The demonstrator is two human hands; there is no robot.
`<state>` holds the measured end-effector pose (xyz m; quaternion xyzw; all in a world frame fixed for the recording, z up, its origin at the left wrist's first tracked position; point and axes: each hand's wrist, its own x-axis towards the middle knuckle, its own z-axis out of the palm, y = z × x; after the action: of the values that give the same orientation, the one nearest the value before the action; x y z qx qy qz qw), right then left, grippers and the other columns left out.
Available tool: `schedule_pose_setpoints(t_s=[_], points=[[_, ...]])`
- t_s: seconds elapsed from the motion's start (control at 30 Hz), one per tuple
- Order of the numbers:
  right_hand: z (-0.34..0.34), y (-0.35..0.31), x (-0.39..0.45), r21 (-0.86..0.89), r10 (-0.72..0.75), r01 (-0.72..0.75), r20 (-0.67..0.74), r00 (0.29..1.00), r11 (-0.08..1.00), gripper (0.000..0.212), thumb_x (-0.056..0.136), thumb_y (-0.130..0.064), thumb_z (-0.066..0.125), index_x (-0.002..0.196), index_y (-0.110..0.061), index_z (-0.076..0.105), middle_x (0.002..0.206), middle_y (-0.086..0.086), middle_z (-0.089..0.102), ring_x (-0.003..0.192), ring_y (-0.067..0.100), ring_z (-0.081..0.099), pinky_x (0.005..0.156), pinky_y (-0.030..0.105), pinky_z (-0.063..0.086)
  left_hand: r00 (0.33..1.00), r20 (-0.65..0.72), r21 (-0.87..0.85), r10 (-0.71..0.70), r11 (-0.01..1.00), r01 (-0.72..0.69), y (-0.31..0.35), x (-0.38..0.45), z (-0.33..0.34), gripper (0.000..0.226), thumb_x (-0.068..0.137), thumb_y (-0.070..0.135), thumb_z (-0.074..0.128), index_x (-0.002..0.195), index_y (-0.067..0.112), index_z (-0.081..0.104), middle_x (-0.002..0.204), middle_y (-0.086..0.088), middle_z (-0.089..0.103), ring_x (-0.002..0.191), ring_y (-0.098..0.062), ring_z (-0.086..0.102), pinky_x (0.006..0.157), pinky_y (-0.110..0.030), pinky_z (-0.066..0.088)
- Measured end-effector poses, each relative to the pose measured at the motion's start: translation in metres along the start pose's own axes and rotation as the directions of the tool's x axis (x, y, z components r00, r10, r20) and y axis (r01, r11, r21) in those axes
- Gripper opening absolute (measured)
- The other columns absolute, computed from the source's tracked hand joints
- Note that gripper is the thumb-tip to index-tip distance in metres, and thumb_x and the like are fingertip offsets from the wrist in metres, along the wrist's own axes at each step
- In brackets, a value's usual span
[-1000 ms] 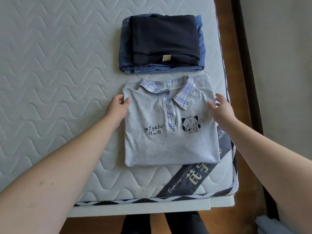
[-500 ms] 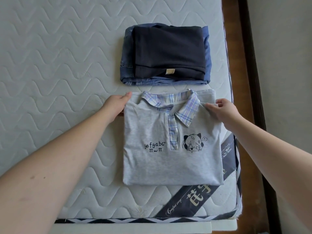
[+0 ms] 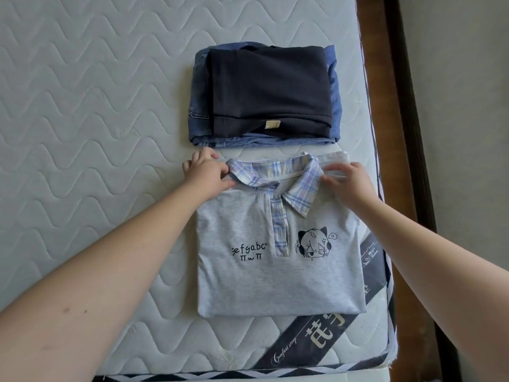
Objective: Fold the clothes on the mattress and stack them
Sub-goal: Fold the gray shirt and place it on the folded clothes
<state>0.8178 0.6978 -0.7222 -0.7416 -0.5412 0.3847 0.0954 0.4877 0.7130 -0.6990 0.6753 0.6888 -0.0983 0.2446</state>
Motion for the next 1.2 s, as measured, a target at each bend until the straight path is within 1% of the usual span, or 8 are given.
schedule_pose_setpoints(t_s=[0.2, 0.33, 0.5, 0.6, 0.77, 0.97, 1.1, 1.2], points=[[0.003, -0.01, 0.008, -0.066, 0.037, -0.034, 0.045, 0.998, 0.997, 0.029, 0.079, -0.05, 0.075, 0.098, -0.029, 0.072, 0.108, 0.002, 0.05, 0.088, 0.022, 0.059, 0.083, 0.033, 0.05, 0.97, -0.244, -0.221, -0.012, 0.974, -0.044, 0.001, 0.0, 0.001, 0.021, 0.081, 0.029, 0.077, 0.097, 0.016, 0.074, 0.117, -0.004, 0.053, 0.114, -0.027, 0.044, 0.094, -0.031, 0.028], [0.004, -0.017, 0.004, -0.058, 0.094, -0.095, -0.019, 0.995, 0.994, 0.02, 0.079, -0.053, 0.074, 0.087, -0.036, 0.066, 0.11, 0.001, 0.052, 0.1, 0.026, 0.058, 0.09, 0.041, 0.049, 0.986, -0.158, -0.381, -0.049, 0.924, -0.016, 0.001, 0.0, 0.004, 0.017, 0.089, 0.023, 0.069, 0.102, 0.013, 0.069, 0.089, 0.0, 0.06, 0.087, -0.022, 0.056, 0.068, -0.024, 0.031], [0.006, -0.021, -0.005, -0.175, 0.086, -0.12, -0.192, 0.978, 0.977, 0.045, 0.078, -0.055, 0.071, 0.116, -0.033, 0.06, 0.13, 0.004, 0.044, 0.123, 0.028, 0.039, 0.103, 0.041, 0.025, 0.991, -0.113, -0.336, -0.074, 0.941, 0.032, 0.003, 0.004, 0.011, 0.016, 0.089, 0.023, 0.067, 0.099, 0.013, 0.062, 0.081, 0.0, 0.058, 0.078, -0.024, 0.054, 0.067, -0.031, 0.04], [0.01, -0.03, -0.014, -0.232, -0.115, 0.047, -0.287, 0.951, 0.971, 0.046, 0.087, -0.049, 0.064, 0.127, -0.026, 0.056, 0.139, 0.005, 0.043, 0.128, 0.028, 0.037, 0.103, 0.041, 0.024, 0.992, -0.077, -0.337, -0.105, 0.939, 0.073, 0.002, 0.01, 0.015, 0.014, 0.086, 0.021, 0.067, 0.095, 0.014, 0.06, 0.078, 0.001, 0.057, 0.078, -0.025, 0.055, 0.068, -0.031, 0.042], [0.029, -0.063, -0.03, -0.303, -0.538, 0.535, 0.079, 0.839, 0.789, 0.046, 0.089, -0.041, 0.063, 0.131, -0.024, 0.059, 0.133, 0.001, 0.056, 0.125, 0.026, 0.046, 0.104, 0.044, 0.029, 0.995, 0.023, -0.466, -0.102, 0.879, 0.101, -0.007, 0.017, 0.013, 0.033, 0.084, 0.021, 0.071, 0.112, 0.019, 0.055, 0.079, 0.007, 0.057, 0.077, -0.017, 0.054, 0.063, -0.026, 0.036], [0.071, -0.074, -0.051, -0.383, -0.712, 0.719, 0.189, 0.676, 0.581, 0.035, 0.095, -0.027, 0.06, 0.128, -0.015, 0.064, 0.131, 0.003, 0.063, 0.122, 0.027, 0.057, 0.104, 0.045, 0.041, 0.998, 0.019, -0.571, -0.054, 0.819, 0.056, -0.017, 0.022, 0.011, 0.021, 0.088, 0.017, 0.068, 0.108, 0.02, 0.063, 0.088, -0.001, 0.065, 0.079, -0.018, 0.059, 0.081, -0.035, 0.049], [0.089, -0.051, -0.067, -0.51, -0.516, 0.657, 0.409, 0.753, 0.555, 0.067, 0.101, -0.054, 0.02, 0.155, -0.015, 0.022, 0.162, 0.001, 0.02, 0.151, 0.02, 0.012, 0.122, 0.039, -0.005, 0.996, 0.047, -0.517, -0.074, 0.851, 0.088, -0.015, 0.022, 0.013, 0.018, 0.087, 0.012, 0.065, 0.103, 0.021, 0.064, 0.089, 0.0, 0.065, 0.078, -0.017, 0.057, 0.075, -0.026, 0.046], [0.084, -0.04, -0.074, -0.49, -0.537, 0.69, 0.434, 0.723, 0.533, 0.072, 0.098, -0.059, 0.008, 0.155, -0.018, 0.023, 0.162, -0.001, 0.02, 0.151, 0.018, 0.007, 0.121, 0.04, -0.009, 0.996, 0.062, -0.479, -0.067, 0.873, 0.088, -0.01, 0.021, 0.012, 0.023, 0.093, 0.014, 0.051, 0.111, 0.026, 0.059, 0.086, 0.006, 0.061, 0.067, -0.011, 0.052, 0.059, -0.025, 0.039]])
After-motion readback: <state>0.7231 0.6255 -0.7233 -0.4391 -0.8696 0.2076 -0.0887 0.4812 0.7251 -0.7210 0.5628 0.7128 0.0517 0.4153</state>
